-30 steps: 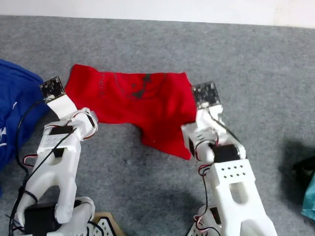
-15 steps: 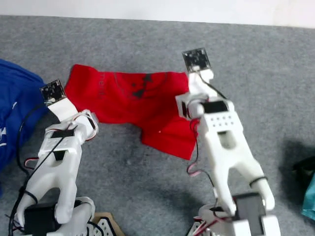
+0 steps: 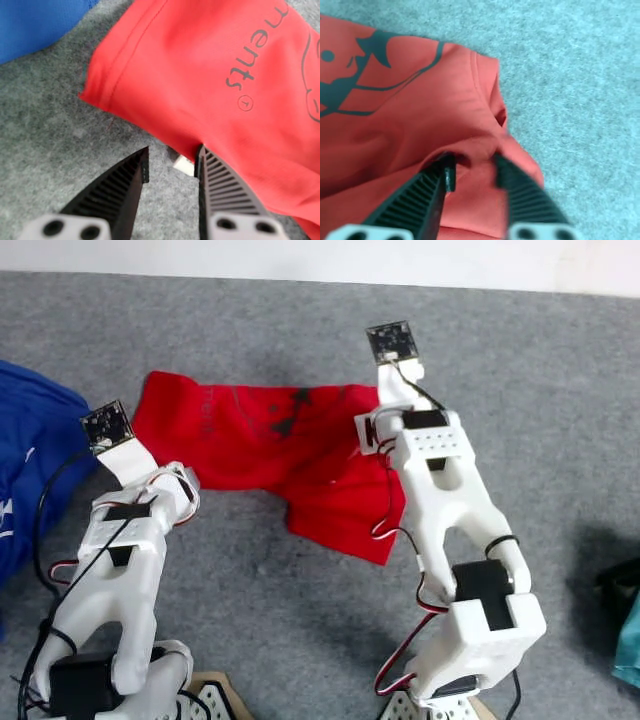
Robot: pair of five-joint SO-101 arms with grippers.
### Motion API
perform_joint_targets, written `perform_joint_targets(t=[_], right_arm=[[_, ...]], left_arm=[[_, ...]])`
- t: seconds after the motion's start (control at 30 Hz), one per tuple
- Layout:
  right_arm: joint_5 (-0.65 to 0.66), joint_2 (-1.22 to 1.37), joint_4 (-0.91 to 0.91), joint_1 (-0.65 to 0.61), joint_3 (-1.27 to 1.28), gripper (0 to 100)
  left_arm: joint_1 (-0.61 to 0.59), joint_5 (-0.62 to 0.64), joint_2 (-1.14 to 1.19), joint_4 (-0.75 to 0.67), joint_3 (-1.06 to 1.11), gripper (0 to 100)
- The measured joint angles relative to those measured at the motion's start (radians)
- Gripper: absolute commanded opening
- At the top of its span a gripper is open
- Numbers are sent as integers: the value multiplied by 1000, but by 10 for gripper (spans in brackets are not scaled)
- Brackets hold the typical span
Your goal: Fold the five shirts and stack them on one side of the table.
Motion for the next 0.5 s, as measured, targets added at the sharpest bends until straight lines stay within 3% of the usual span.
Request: perform_joint_targets(t=[0.13,0.33,0.5], right_arm=[[0,-17,28,3,0,211],[0,-218,213,-23,3,9],[0,-437,330,-74,126,6]], left_arm=[[0,0,0,0,0,166],[0,0,0,0,3,166],[0,0,0,0,3,166]])
